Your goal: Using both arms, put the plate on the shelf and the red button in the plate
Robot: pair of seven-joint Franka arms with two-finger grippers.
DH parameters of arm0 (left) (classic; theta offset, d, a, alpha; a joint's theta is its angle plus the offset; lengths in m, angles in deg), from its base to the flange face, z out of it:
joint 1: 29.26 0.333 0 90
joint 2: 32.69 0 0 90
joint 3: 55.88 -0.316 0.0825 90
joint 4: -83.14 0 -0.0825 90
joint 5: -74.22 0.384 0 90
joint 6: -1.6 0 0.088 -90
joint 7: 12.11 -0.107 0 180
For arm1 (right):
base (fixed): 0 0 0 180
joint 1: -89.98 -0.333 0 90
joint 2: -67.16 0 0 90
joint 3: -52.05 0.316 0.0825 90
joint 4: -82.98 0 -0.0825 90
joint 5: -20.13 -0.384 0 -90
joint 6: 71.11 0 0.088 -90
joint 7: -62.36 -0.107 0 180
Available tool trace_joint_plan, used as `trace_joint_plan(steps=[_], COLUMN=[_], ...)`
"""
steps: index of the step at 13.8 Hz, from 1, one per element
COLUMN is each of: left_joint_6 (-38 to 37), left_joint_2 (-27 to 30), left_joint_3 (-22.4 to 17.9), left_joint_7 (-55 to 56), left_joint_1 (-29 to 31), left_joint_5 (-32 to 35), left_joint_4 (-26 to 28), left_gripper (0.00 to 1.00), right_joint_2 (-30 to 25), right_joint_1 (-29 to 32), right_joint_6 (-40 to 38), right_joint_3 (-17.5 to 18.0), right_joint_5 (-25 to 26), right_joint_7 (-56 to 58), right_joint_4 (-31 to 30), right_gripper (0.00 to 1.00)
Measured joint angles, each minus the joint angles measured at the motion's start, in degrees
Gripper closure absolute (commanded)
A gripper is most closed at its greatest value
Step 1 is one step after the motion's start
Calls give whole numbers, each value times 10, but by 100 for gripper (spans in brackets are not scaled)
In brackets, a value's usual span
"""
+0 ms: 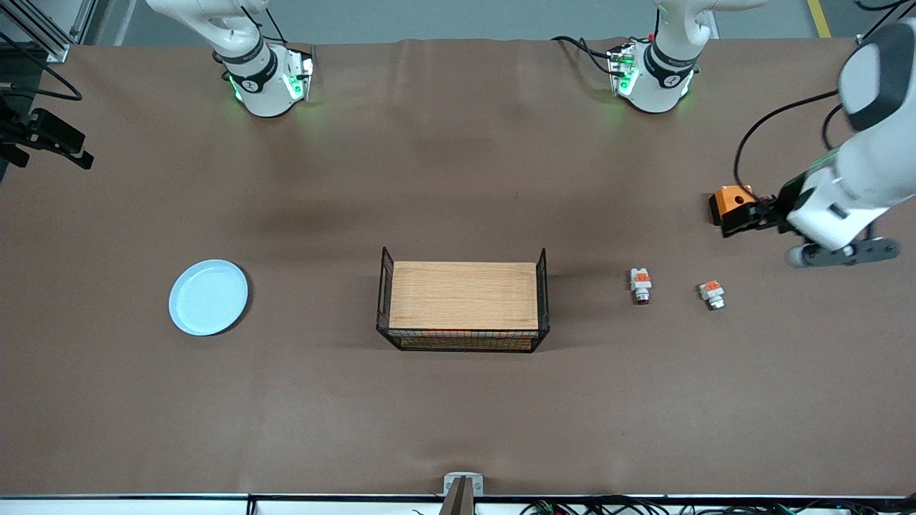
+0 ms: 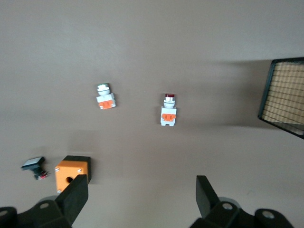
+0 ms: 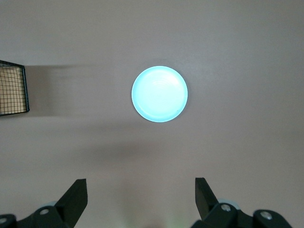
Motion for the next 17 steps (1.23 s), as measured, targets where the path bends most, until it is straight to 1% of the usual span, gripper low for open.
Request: trace_joint_plan(steps=[5, 7, 9, 14, 17], left_joint_6=[169, 232, 279, 362, 400], left_joint_2=[-5, -15, -43, -129, -170], left_joint_3=[4, 5, 9, 17, 18], left_joint_7=[-2, -3, -3, -3, -3], left_joint_1=[0, -1, -8, -23, -29], left_joint_5=[0, 0, 0, 0, 0], left_joint_4=[142, 184, 198, 198, 197], left_gripper=[0, 0, 0, 0, 0], right_joint_2=[0, 0, 0, 0, 0], right_joint_1=[0, 0, 0, 0, 0], right_joint_6=[-1, -1, -3, -5, -9], right_joint_3=[0, 0, -1, -3, -4], right_joint_5=[0, -1, -5, -7, -7], right_joint_7=[11, 11, 11, 11, 11], right_joint_4=[0, 0, 0, -1, -1], right_gripper=[0, 0, 0, 0, 0])
